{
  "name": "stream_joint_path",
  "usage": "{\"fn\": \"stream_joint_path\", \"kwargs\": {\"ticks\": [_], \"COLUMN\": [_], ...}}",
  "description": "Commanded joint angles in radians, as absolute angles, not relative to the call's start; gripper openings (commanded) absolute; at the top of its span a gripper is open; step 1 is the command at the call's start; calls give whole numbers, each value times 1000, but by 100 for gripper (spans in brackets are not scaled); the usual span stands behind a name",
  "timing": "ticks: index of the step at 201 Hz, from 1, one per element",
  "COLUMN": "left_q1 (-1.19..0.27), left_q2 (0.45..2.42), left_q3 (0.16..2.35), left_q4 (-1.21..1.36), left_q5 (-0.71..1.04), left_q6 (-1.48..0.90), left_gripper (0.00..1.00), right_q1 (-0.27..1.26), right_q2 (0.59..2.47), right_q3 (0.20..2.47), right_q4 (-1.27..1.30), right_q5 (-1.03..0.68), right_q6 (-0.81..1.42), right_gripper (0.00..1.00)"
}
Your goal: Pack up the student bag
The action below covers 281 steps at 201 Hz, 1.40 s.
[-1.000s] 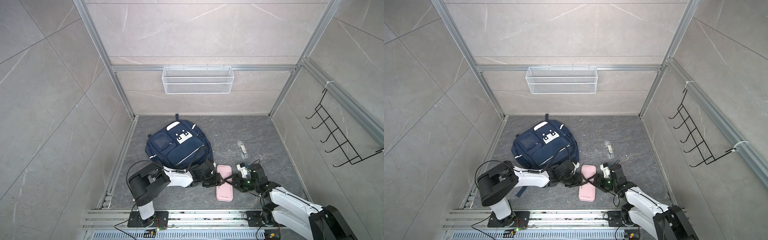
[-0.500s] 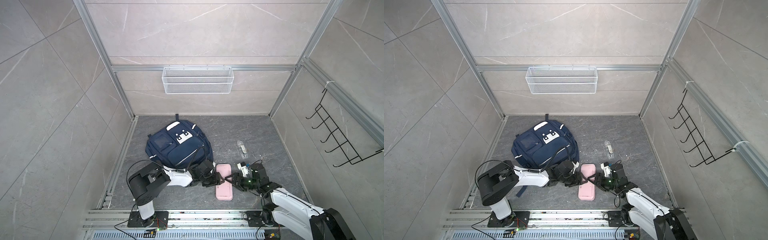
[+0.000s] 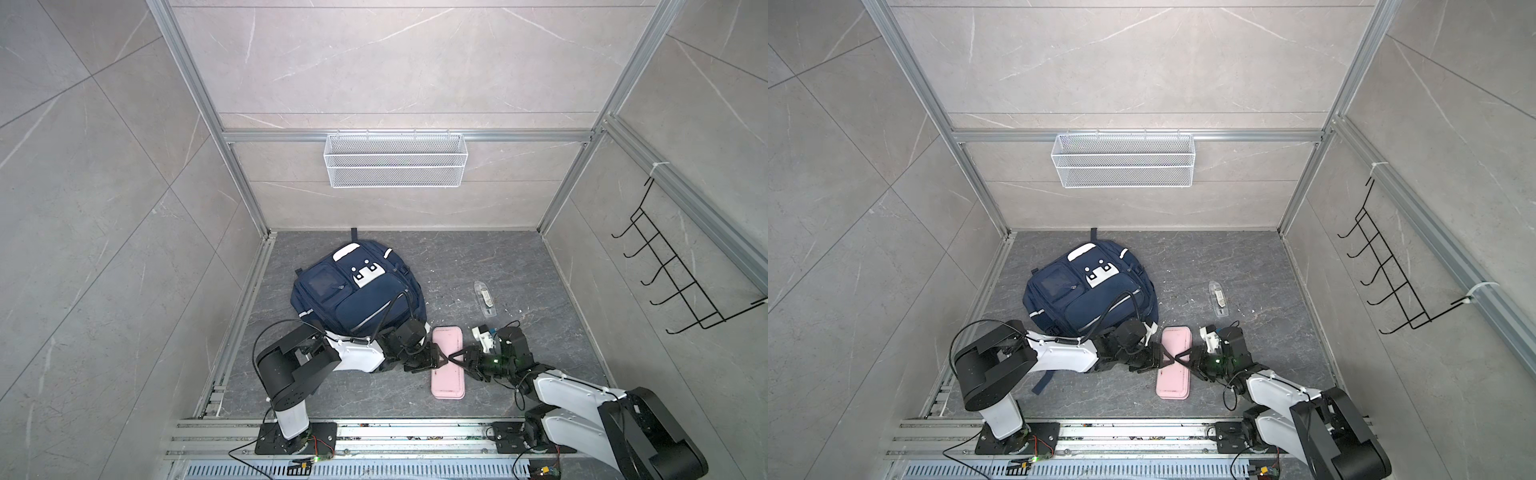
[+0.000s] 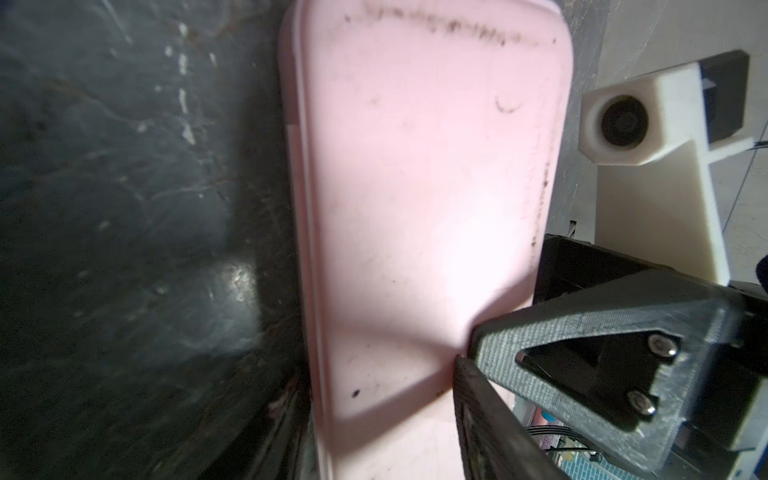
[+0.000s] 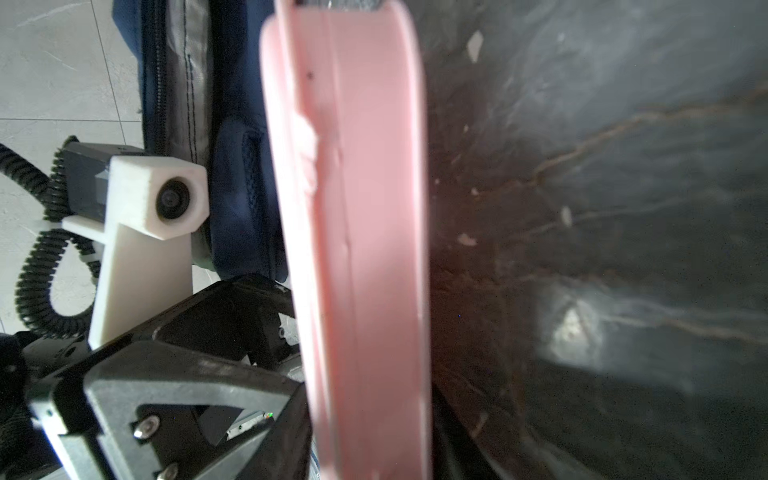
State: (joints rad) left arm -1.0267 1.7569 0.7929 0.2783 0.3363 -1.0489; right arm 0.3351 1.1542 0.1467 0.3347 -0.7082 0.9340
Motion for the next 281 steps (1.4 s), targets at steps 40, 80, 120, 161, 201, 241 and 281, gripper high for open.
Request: {"fn": "stream_joint_path", "kwargs": {"ticks": [40,80,120,161,201,241,281], "left_q1": [-1039,-1039,-1034,-1029,-1029,-1012,-998], "left_q2": [1790,1787,1756,1669,1534,1443,1417], "left_q3": [802,802,803,872,980,1081,1107], "left_q4": [269,278,237,14,-285,-580,-762], "left_q5": [373,373,363,304,158,-55,-261], "left_q6": [-1051,-1052,-1031,-917,-769,-644,-564], "left_gripper": [49,43,42,52,54,54,54], "right_q1": [339,339,339,339,338,338,339], "right_q2": [1191,1209,1162,1084,1015,990,980], "right_q3": [150,150,158,214,284,333,360], "right_q4": [538,564,508,350,214,154,142], "right_q5": [-778,-784,-783,-764,-752,-745,-732], "right_q6": [985,994,987,958,923,910,912], "right_gripper": [44,44,37,26,24,25,25]}}
